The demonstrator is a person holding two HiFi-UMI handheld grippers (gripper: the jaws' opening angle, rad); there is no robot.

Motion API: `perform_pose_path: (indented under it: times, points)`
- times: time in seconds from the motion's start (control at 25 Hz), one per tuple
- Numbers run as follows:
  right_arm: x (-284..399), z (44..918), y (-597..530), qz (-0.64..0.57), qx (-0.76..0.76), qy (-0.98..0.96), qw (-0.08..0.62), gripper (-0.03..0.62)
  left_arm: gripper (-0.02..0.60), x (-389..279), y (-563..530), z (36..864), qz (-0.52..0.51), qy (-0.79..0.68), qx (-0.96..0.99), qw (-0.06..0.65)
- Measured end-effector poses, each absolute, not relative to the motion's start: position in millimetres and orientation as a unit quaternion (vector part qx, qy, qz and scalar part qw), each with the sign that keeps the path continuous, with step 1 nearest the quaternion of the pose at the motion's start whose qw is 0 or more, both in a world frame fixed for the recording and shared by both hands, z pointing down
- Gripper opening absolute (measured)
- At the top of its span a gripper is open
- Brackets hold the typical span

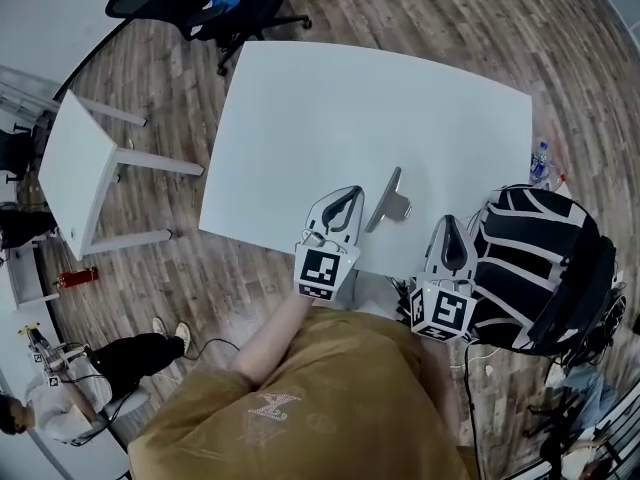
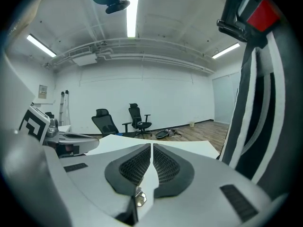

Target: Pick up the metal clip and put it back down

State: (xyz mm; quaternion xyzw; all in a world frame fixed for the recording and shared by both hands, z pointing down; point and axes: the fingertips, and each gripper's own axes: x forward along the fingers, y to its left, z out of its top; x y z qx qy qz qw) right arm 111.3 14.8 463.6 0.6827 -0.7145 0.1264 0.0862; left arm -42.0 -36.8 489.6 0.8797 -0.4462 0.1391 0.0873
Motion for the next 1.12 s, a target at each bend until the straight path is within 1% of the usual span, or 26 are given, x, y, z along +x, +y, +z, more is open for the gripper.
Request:
perform_pose_path:
  times: [0.32,0.92,1.12]
  points:
    - [115,479,8,0.147,0.676,-0.716,0.093,0.009,0.002,-35,-43,504,0.152,-0.443,0.878,0.096]
    - [111,527,6,0.233,0.645,-0.721,0.100,0.010,0.002,-29,-40,549,0.190,-0.434,0.872,0.127]
    - [111,552,6,0.314,0.633,-0.705,0.070,0.011,0.002,-29,-36,568,0.208,-0.429,0.868,0.139]
